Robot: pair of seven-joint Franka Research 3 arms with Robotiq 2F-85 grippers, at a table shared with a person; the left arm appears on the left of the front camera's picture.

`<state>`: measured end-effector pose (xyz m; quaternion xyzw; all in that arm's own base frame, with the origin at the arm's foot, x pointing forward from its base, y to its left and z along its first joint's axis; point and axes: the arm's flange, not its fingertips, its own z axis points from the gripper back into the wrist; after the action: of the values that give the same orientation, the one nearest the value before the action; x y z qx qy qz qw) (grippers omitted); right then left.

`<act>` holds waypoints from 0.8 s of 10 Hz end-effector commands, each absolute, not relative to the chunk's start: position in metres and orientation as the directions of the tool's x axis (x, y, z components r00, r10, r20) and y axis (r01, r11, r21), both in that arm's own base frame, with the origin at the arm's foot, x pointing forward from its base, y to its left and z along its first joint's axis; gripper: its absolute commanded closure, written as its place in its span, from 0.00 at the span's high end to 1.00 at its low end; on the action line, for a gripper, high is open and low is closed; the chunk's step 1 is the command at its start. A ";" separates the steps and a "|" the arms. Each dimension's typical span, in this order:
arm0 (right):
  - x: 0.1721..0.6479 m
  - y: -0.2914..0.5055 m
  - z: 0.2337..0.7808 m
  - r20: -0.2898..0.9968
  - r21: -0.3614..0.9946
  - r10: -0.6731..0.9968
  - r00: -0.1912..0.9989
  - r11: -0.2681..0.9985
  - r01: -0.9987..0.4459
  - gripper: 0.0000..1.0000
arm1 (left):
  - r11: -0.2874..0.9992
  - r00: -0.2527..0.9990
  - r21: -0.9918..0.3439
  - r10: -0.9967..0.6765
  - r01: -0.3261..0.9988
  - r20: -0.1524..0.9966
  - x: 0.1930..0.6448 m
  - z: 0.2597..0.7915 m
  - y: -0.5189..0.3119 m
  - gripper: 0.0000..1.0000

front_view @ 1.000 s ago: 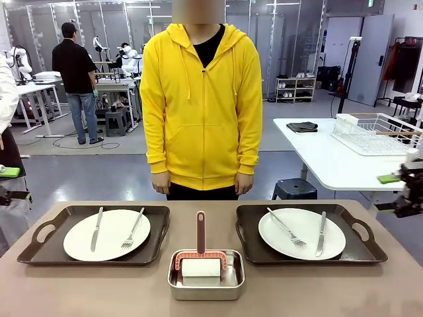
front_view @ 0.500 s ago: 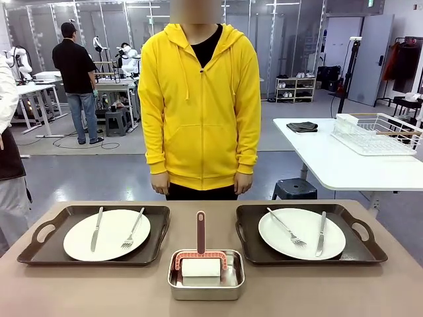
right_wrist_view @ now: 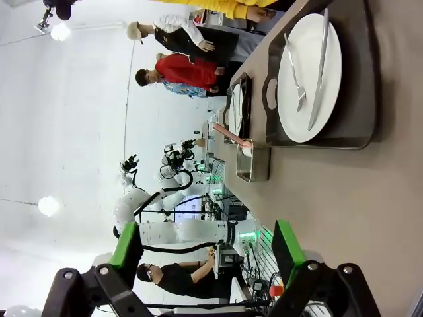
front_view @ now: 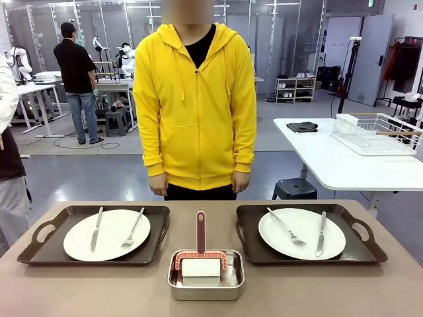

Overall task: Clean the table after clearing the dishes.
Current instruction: When the left (or right) Handle tray is removed, use the left hand (or right hand) to clean the left (or right) side of the table with the Lint Roller.

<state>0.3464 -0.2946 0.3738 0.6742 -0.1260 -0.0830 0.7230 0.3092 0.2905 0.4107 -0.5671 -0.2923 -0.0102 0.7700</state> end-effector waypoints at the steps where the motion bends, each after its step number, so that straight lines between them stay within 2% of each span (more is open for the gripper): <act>1: 0.352 -0.286 0.374 0.107 0.992 -0.294 0.950 0.090 -0.084 1.00 | 0.381 0.843 -0.868 0.303 0.320 0.444 0.311 0.417 0.290 1.00; 2: 0.346 -0.295 0.374 0.070 0.996 -0.290 0.954 0.077 -0.050 1.00 | 0.357 0.829 -0.867 0.316 0.347 0.462 0.309 0.411 0.290 1.00; 8: 0.346 -0.295 0.374 0.070 0.996 -0.290 0.954 0.077 -0.050 1.00 | 0.357 0.829 -0.867 0.316 0.347 0.462 0.309 0.411 0.290 1.00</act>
<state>0.3483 -0.2934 0.3723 0.6746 -0.1249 -0.0829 0.7228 0.3111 0.2899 0.4104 -0.5680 -0.2893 -0.0097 0.7705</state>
